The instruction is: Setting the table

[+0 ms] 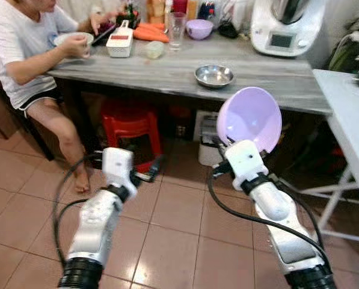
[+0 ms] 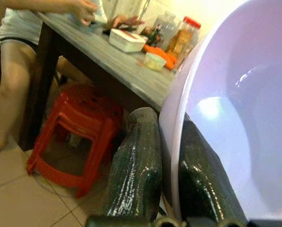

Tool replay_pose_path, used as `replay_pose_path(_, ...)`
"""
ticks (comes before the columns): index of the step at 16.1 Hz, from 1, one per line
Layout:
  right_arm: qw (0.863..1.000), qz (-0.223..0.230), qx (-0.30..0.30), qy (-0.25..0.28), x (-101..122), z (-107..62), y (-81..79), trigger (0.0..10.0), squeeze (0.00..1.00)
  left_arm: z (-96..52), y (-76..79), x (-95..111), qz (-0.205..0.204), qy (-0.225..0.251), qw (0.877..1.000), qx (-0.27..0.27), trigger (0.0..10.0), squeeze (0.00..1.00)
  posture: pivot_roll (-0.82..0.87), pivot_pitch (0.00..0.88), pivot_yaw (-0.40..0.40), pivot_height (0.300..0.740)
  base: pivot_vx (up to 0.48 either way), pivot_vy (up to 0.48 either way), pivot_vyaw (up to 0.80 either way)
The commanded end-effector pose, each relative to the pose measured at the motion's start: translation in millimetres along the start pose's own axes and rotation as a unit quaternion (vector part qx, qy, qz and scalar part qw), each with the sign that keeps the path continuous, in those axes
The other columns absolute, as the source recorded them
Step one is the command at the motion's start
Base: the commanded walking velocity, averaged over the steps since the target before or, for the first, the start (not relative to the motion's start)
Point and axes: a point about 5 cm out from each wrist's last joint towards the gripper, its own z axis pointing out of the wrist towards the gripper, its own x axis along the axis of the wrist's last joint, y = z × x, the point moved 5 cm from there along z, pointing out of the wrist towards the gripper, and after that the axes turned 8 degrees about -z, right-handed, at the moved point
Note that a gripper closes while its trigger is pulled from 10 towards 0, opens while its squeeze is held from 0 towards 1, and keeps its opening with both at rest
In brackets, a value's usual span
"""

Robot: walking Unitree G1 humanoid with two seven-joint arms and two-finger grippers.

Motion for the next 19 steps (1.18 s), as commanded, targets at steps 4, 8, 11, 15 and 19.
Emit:
replay_pose_path(4, 1.000, 0.008, -0.011, 0.002, 1.5, 0.9, 2.2, 10.0, 0.00, -0.9, 2.3, 1.6, 0.003, -0.001, 1.000, -0.011, 10.0, 0.00, -0.02, 0.003, -0.026, 0.740, 0.372, 0.000, 0.00)
replay_pose_path(8, 1.000, 0.009, -0.011, 0.002, 1.1, 1.6, 2.4, 10.0, 0.00, 0.4, 6.5, 0.1, 0.002, -0.003, 1.000, -0.020, 10.0, 0.00, -0.03, 0.000, -0.025, 0.740, 0.373, 0.000, 0.00)
replay_pose_path(11, 1.000, 0.010, -0.011, 0.001, 0.1, 1.2, 1.8, 10.0, 0.00, -0.2, 8.2, -2.2, 0.000, -0.005, 1.000, -0.021, 10.0, 0.00, -0.03, 0.001, -0.026, 0.740, 0.359, 0.000, -0.48)
replay_pose_path(15, 1.000, 0.009, -0.010, 0.001, 0.4, 1.7, 2.6, 10.0, 0.00, 0.4, 12.9, -4.4, -0.004, -0.006, 1.000, -0.024, 10.0, 0.00, -0.03, 0.007, -0.032, 0.740, 0.349, 0.000, -0.24)
replay_pose_path(19, 1.000, 0.002, -0.008, 0.004, 2.2, 1.7, 2.3, 10.0, 0.00, 1.3, 14.8, -3.9, -0.003, -0.005, 1.000, -0.026, 10.0, 0.00, -0.03, 0.007, -0.032, 0.740, 0.341, 0.000, 0.30)
